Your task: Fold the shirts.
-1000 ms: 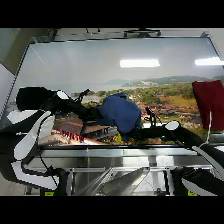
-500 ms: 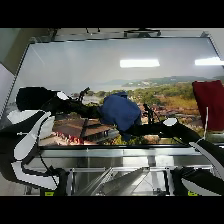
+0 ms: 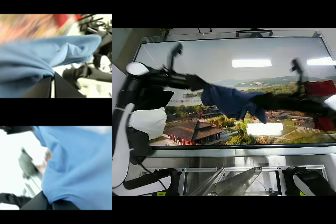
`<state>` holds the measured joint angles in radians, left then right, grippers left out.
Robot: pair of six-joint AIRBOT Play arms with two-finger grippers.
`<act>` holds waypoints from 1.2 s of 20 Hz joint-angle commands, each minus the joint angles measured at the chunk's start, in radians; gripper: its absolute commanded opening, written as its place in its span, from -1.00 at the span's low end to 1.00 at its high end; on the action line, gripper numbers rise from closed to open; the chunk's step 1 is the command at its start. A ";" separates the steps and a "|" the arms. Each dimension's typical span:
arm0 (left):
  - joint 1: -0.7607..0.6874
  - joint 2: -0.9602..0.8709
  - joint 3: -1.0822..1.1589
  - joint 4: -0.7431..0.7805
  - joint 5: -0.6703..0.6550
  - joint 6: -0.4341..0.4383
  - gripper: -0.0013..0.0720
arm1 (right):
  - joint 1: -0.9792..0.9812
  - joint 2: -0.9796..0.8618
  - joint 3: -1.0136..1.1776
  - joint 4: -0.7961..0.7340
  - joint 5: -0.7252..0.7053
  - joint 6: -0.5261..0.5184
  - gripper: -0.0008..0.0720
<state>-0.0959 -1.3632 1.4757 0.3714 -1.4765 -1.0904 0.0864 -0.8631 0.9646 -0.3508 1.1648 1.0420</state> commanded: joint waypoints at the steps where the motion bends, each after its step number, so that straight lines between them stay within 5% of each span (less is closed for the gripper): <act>1: 0.006 0.147 0.308 -0.031 -0.056 -0.084 -0.96 | -0.047 0.106 0.336 -0.026 0.114 0.040 -0.93; 5: 0.005 0.299 0.448 0.194 -0.026 -0.152 -0.91 | -0.047 0.130 0.455 -0.071 0.138 0.089 -0.93; 10: 0.005 0.353 0.144 0.317 -0.015 -0.146 -0.91 | -0.046 0.032 0.364 -0.150 0.221 0.114 -0.93; 15: 0.003 0.147 -0.169 0.308 0.111 0.002 -0.91 | -0.035 -0.162 0.115 -0.173 0.162 0.065 -0.93; 22: -0.008 -0.227 -0.230 0.308 0.352 0.052 -0.91 | 0.056 -0.552 -0.041 -0.169 -0.129 -0.079 -0.93; 23: -0.008 -0.259 -0.222 0.308 0.349 0.051 -0.58 | 0.056 -0.593 -0.040 -0.169 -0.154 -0.079 -0.92; 24: -0.008 -0.292 -0.195 0.308 0.308 0.050 0.20 | 0.053 -0.625 -0.034 -0.169 -0.161 -0.079 -0.82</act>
<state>-0.1036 -1.5467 1.2652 0.6781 -1.1831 -1.0523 0.1268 -1.3636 0.9447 -0.5201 1.0916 0.9928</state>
